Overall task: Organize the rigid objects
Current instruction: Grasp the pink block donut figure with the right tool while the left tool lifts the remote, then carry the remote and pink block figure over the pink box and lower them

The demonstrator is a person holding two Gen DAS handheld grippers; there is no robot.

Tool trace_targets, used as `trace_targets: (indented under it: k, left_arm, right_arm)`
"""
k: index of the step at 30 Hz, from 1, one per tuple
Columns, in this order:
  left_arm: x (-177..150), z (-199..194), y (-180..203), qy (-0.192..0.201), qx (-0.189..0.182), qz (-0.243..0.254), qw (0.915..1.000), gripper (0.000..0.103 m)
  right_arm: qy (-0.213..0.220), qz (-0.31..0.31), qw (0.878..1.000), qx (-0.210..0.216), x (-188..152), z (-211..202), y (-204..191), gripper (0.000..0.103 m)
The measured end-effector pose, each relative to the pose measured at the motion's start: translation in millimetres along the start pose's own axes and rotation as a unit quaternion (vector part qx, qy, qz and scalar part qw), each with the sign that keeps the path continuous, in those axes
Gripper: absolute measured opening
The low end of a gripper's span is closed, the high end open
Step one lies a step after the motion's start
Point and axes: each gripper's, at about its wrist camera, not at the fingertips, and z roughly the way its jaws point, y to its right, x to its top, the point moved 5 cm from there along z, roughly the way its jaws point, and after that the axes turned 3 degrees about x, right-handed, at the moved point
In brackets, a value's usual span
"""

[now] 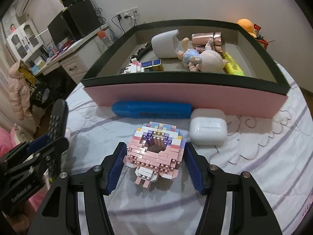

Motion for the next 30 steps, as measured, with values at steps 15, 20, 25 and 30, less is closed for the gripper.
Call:
trace_targets:
  k: [15,20,25,30]
  left_arm:
    - [31,-36,33,0.039,-0.018,0.031,0.9986,0.044]
    - [42,-50,40,0.06,-0.02,0.039,0.9972,0.044]
    - [62,-70,49,0.086,-0.033,0.048,0.9945,0.044]
    - [90,-78,59,0.108,-0.044,0.058,0.9914,0.044]
  right_arm:
    - [0.065,0.009,0.998,0.018,17,-82,24,0.061]
    - [0.08,0.008,0.997,0.018,24,-93,28,0.061]
    - [0.096,0.003,0.995,0.015,38,-103,28,0.061]
    - [0.117,-0.008,0.993,0.003,61,-114,32,0.061]
